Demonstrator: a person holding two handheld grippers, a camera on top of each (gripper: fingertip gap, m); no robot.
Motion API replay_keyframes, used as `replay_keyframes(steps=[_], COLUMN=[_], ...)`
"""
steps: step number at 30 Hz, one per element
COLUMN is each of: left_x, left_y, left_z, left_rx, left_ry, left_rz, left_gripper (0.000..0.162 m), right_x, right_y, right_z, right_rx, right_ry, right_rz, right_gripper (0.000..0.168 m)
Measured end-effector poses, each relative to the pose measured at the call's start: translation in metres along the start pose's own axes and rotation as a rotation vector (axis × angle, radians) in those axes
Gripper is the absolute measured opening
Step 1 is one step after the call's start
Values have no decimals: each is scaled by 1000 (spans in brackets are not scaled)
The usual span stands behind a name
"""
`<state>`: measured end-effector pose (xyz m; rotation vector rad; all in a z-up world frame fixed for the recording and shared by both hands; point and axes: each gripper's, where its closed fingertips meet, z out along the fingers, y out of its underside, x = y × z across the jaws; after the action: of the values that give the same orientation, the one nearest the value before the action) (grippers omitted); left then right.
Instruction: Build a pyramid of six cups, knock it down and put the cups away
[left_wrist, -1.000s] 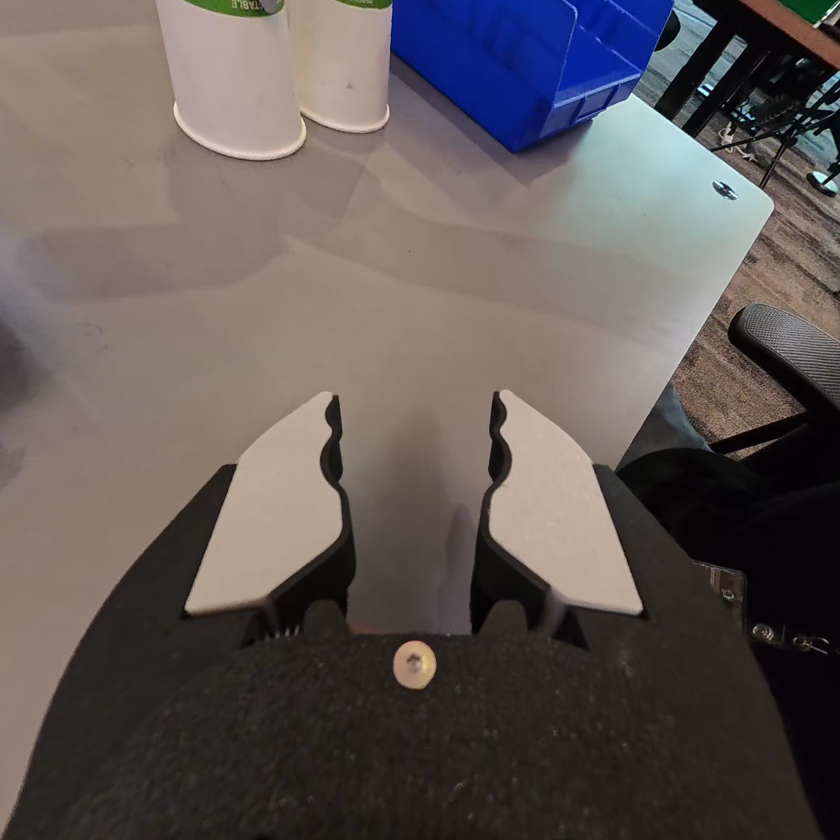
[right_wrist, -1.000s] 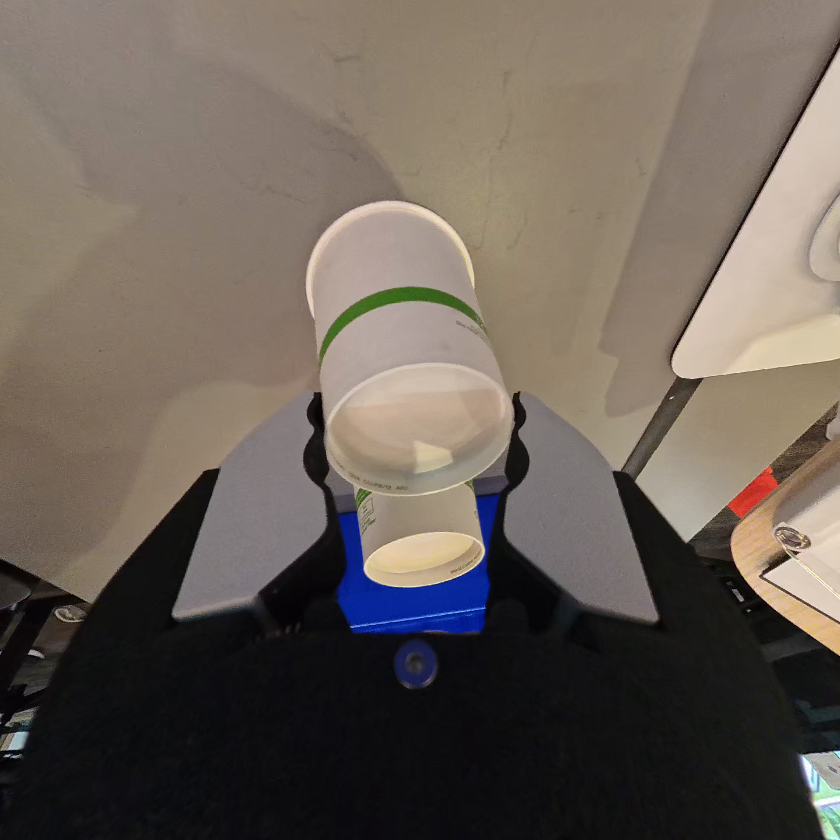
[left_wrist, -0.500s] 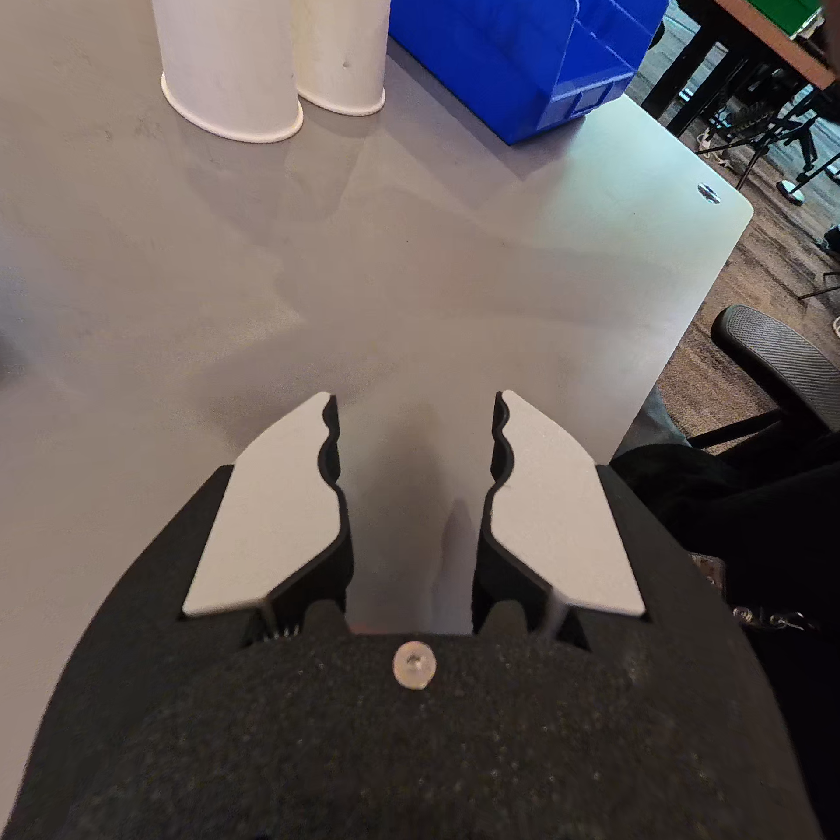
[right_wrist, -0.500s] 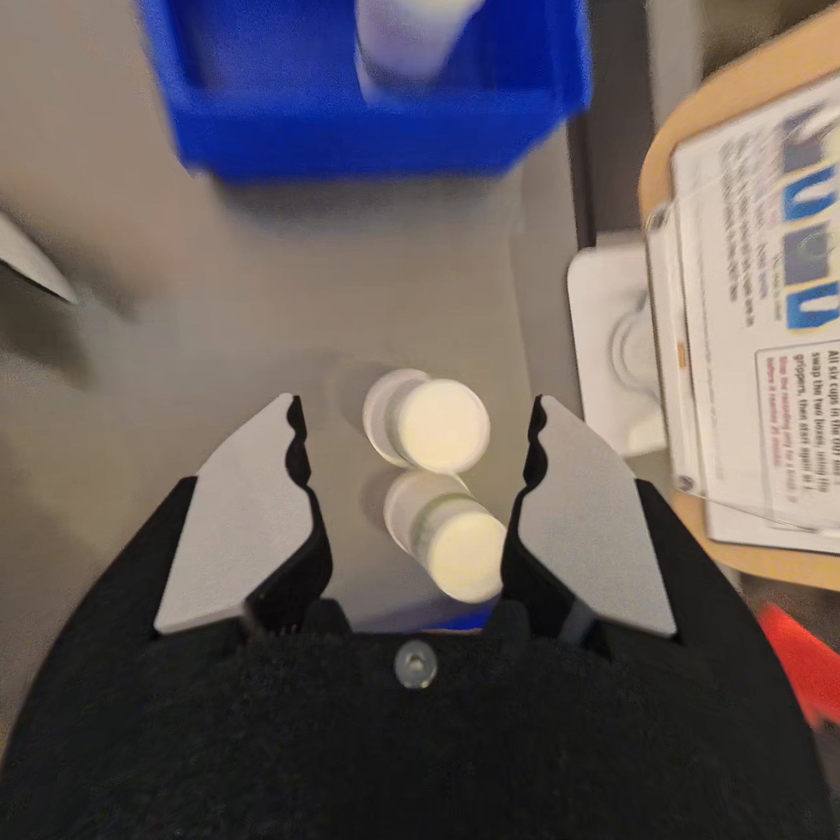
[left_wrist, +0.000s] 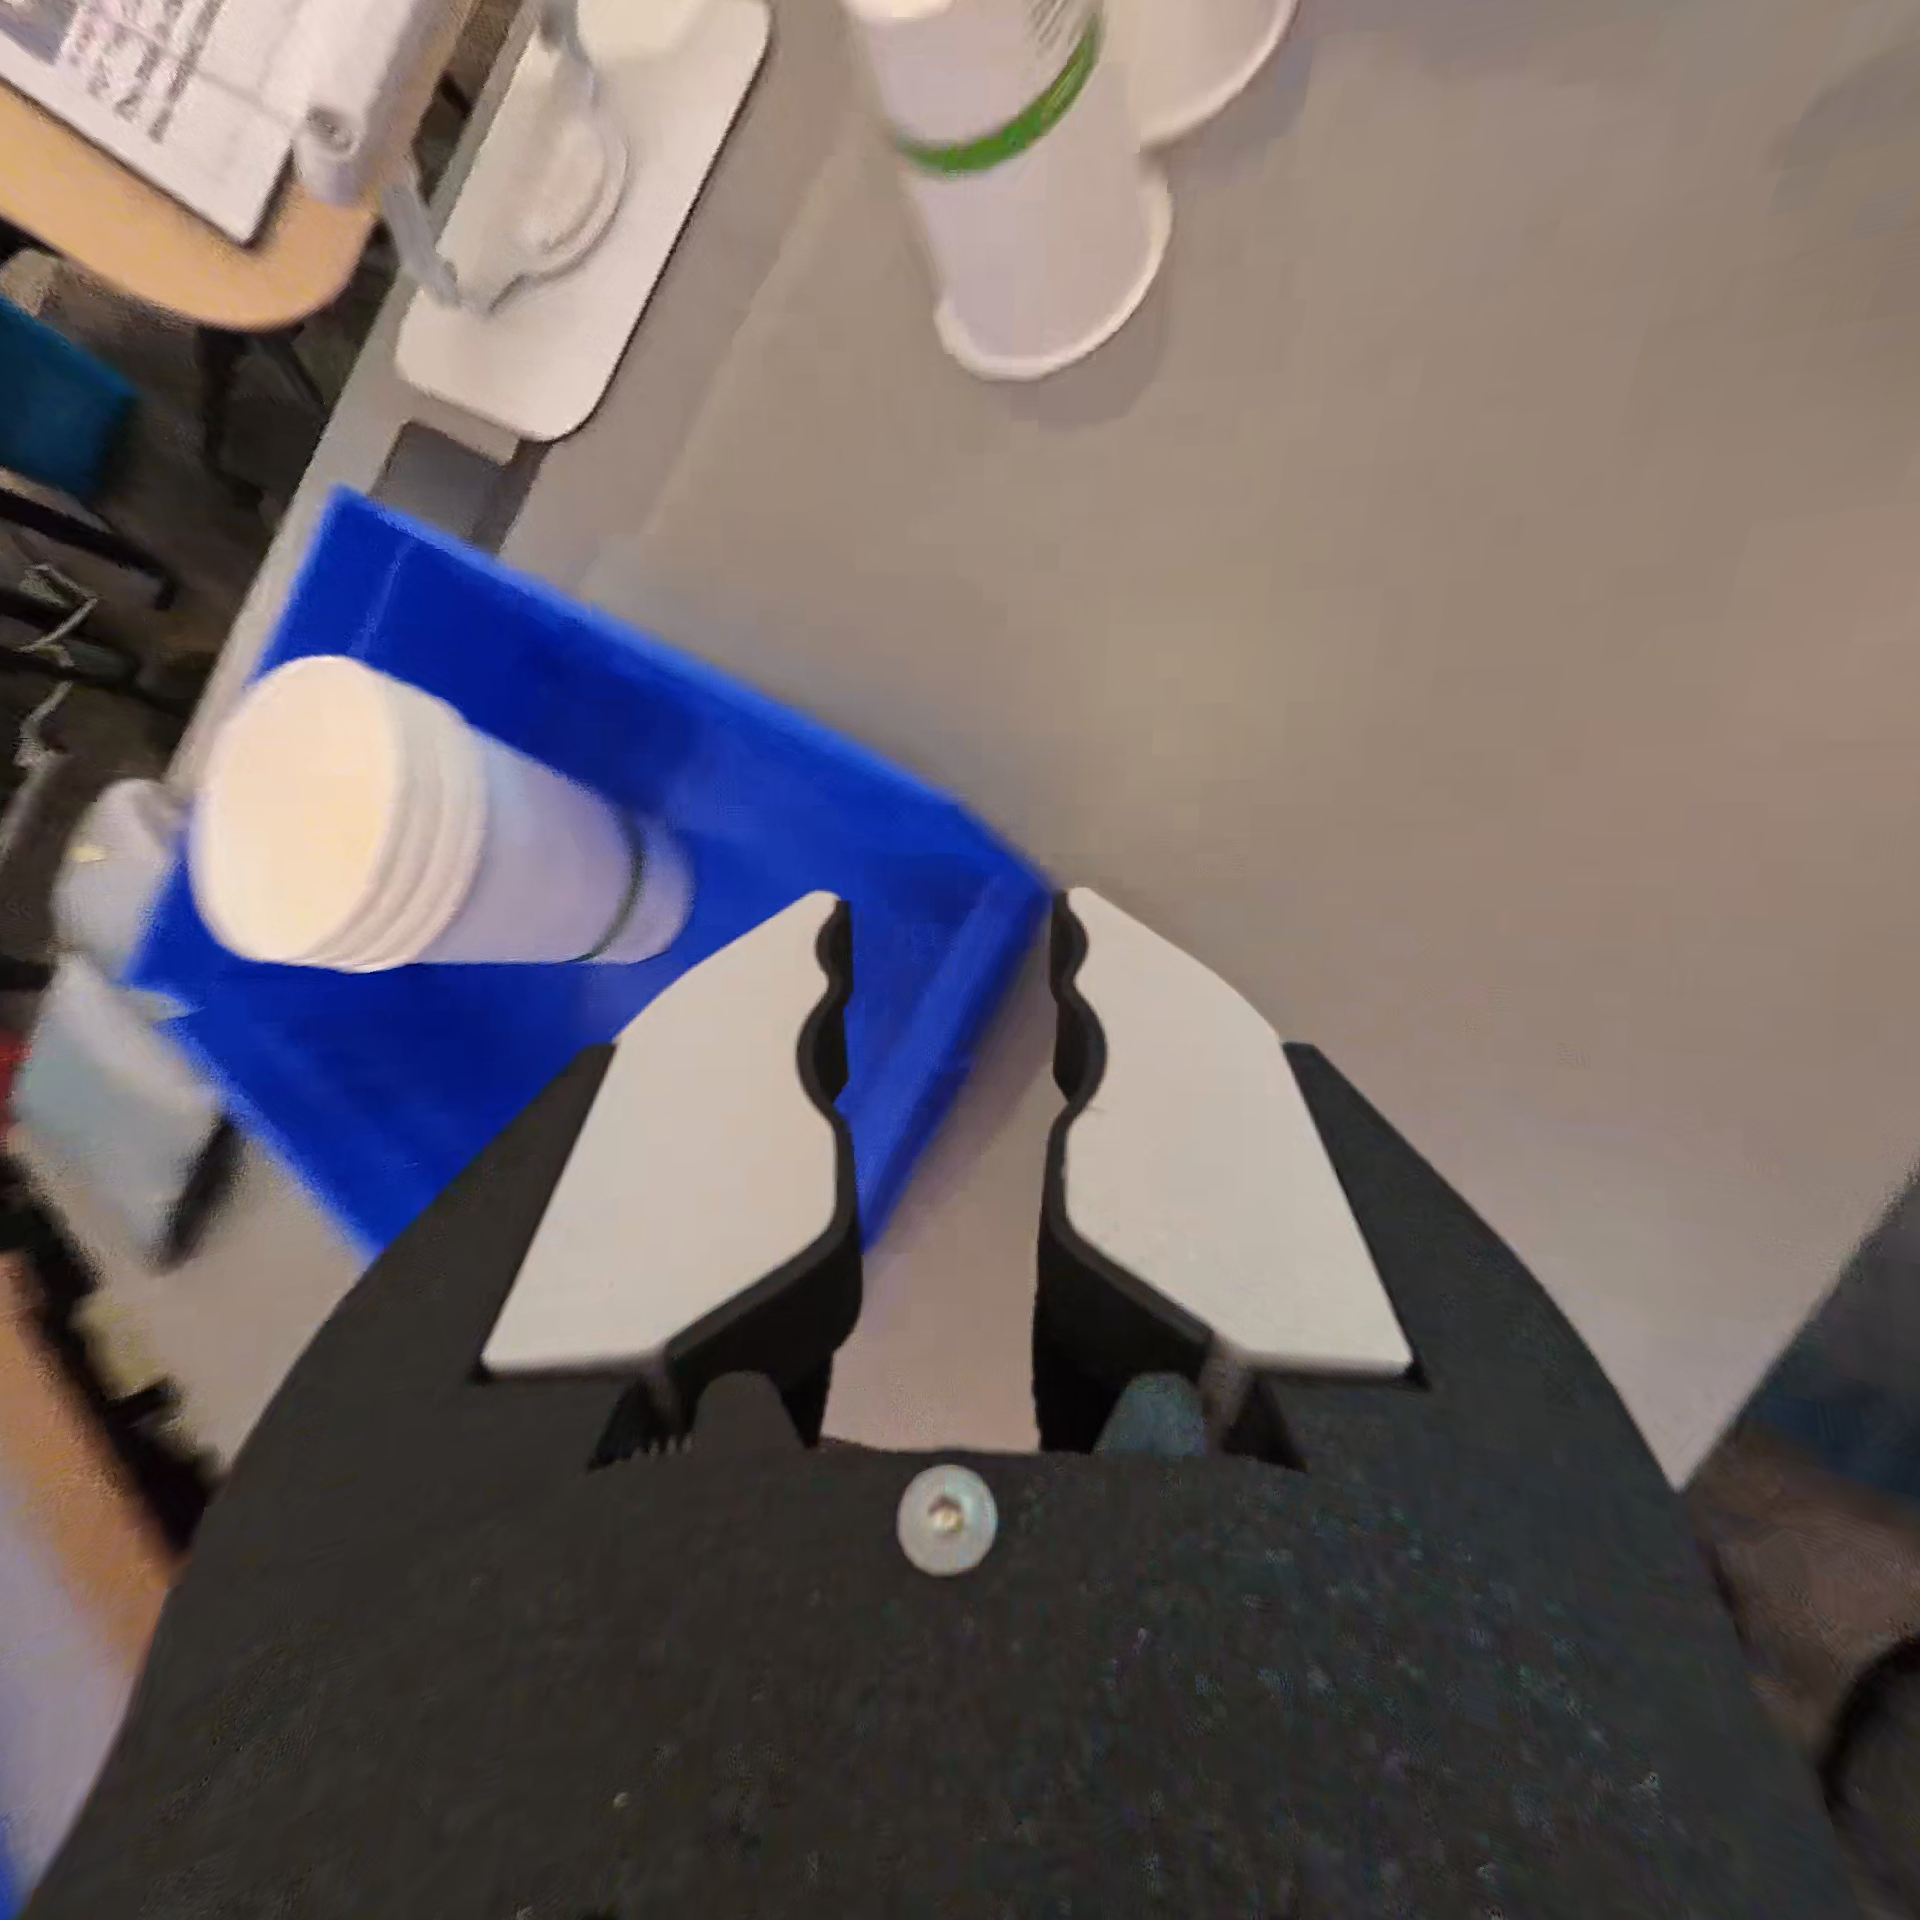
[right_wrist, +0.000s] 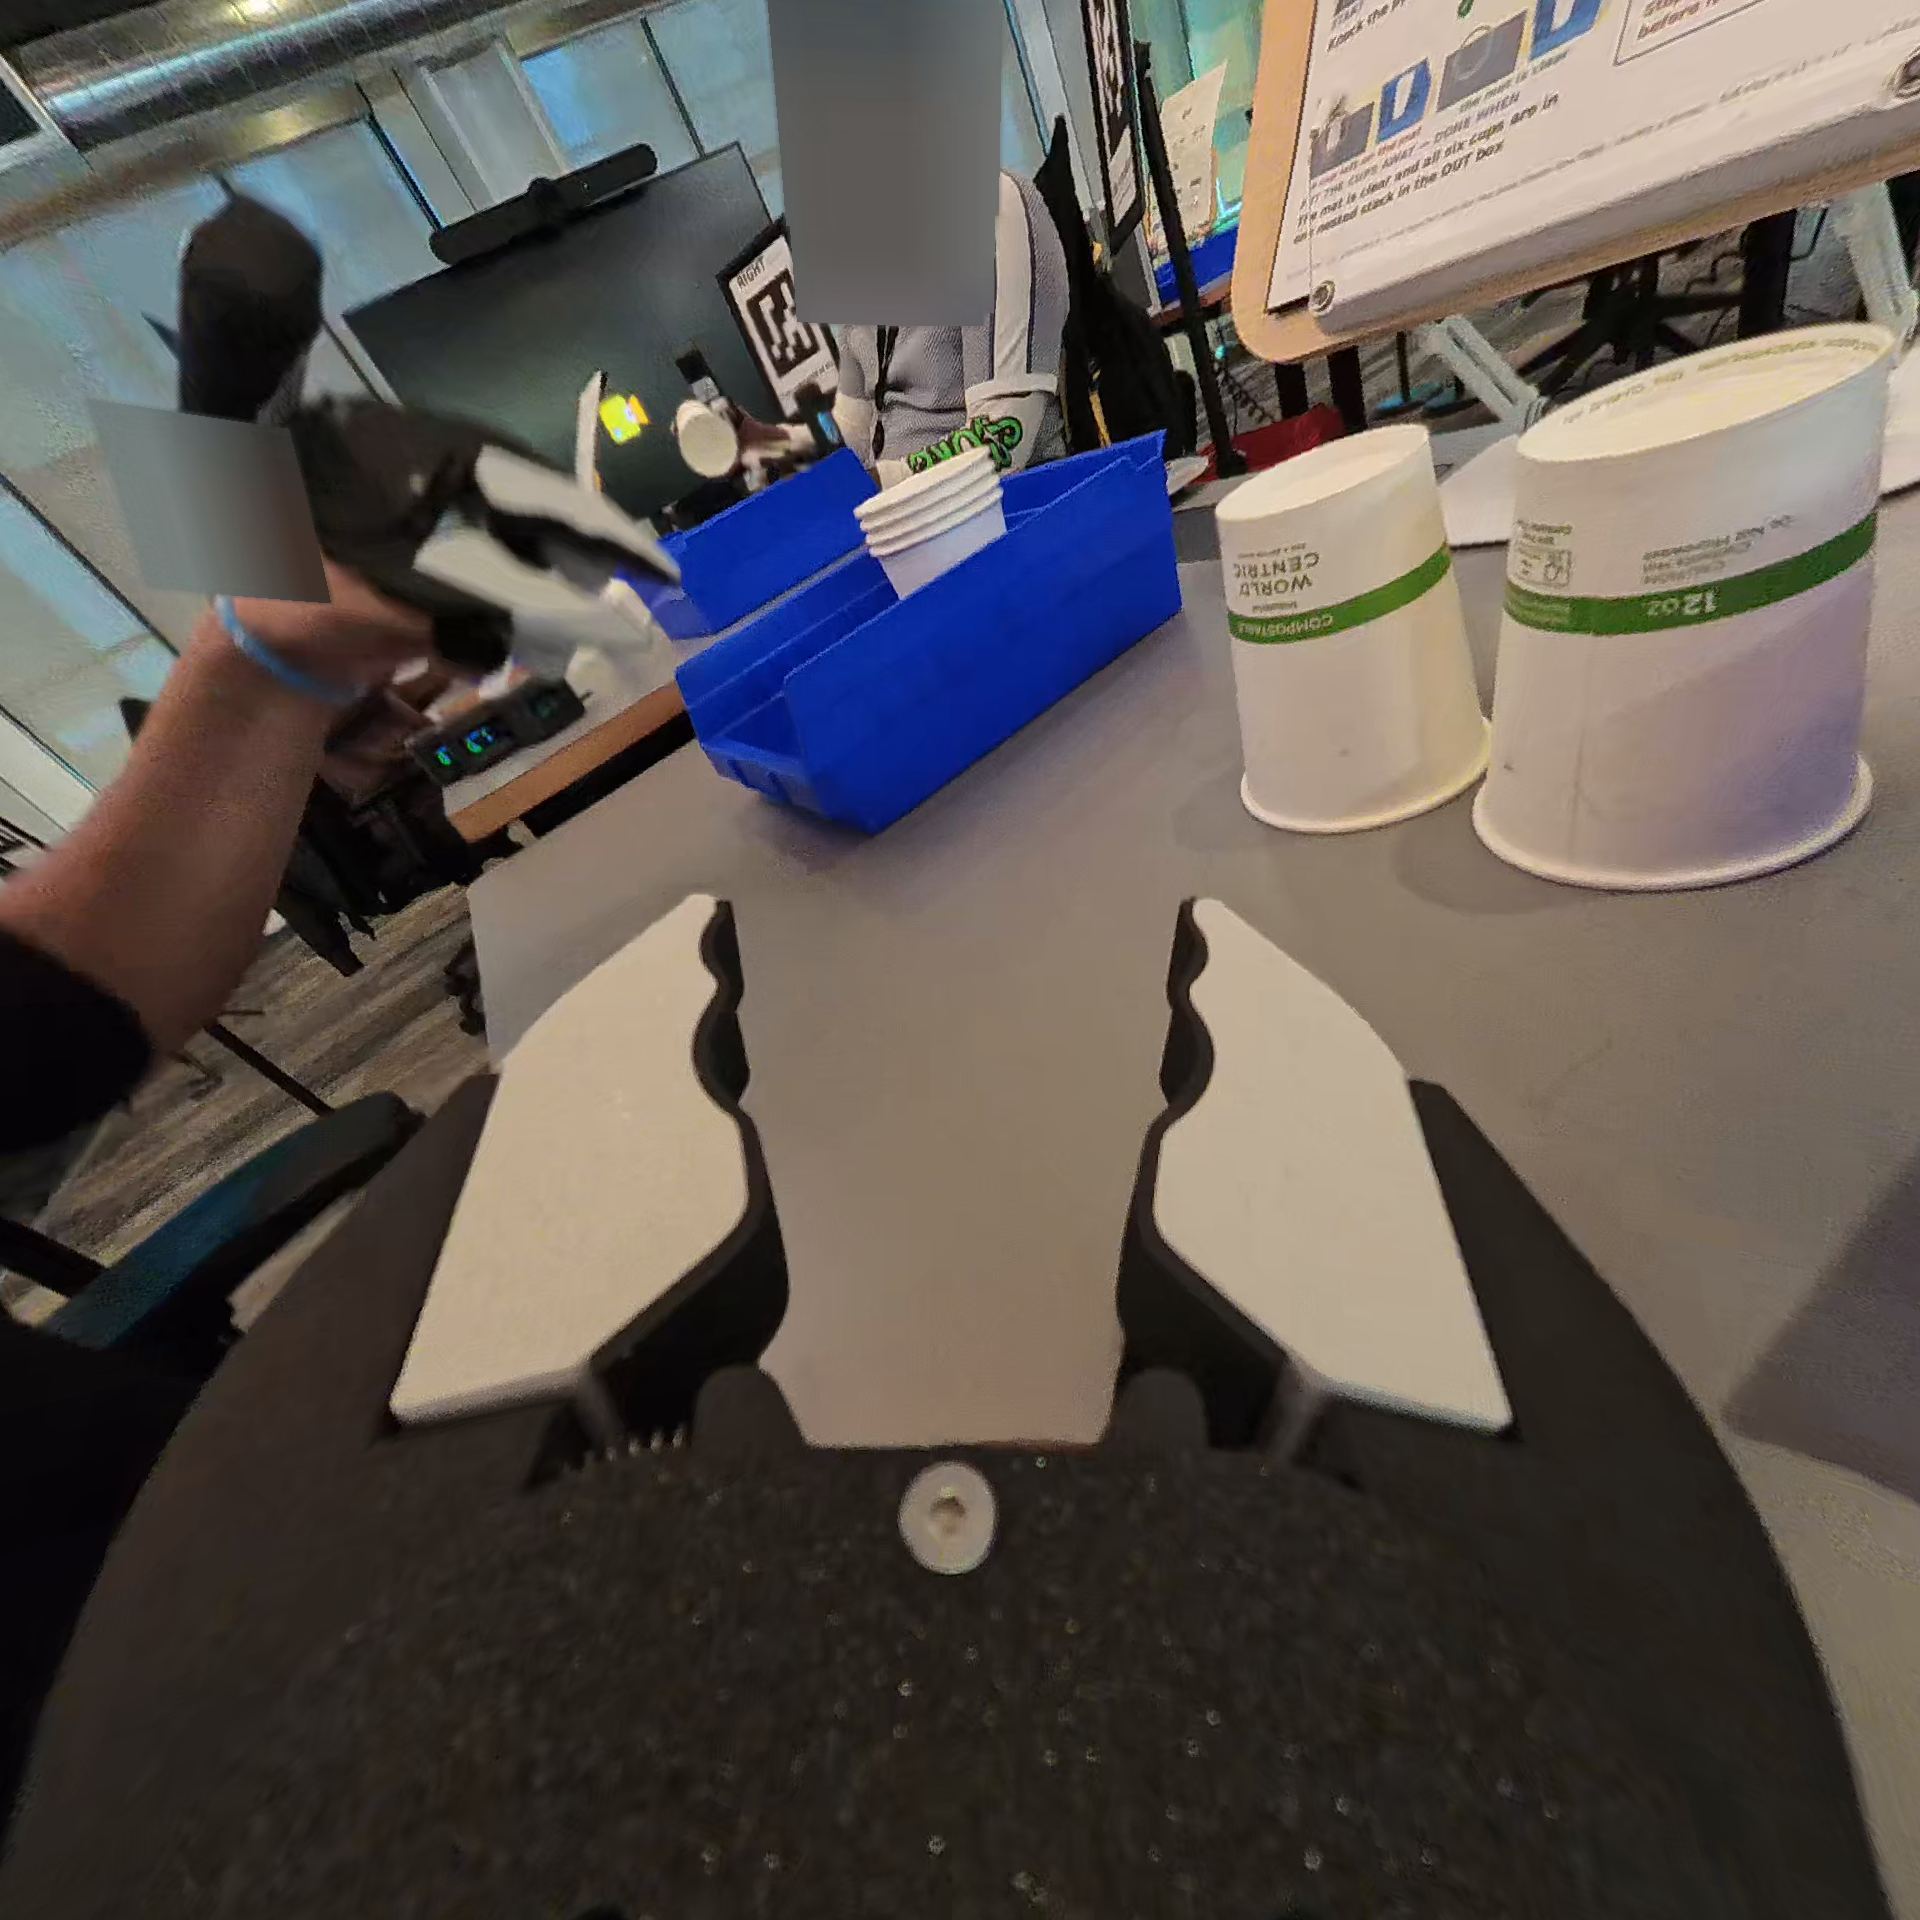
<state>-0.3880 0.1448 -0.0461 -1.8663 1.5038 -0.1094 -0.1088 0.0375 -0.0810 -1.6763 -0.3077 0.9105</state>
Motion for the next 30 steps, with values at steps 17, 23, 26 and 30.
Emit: replay_keyframes(steps=[17, 23, 26, 30], left_x=[-149, -151, -149, -144], left_y=[27, 26, 25, 24], left_z=[79, 81, 79, 78], left_rx=[-395, -374, -371, -369], left_ry=[268, 316, 333, 355], left_rz=[-27, -61, -59, -55], left_gripper=[27, 22, 15, 4], right_x=[-7, -6, -6, -8], right_y=[14, 17, 18, 20], right_z=[1, 4, 5, 8], right_rx=[-57, -69, -75, -86], right_ry=[-43, -58, -65, -77], right_rz=[-65, -43, -42, -39], right_gripper=[71, 71, 71, 71])
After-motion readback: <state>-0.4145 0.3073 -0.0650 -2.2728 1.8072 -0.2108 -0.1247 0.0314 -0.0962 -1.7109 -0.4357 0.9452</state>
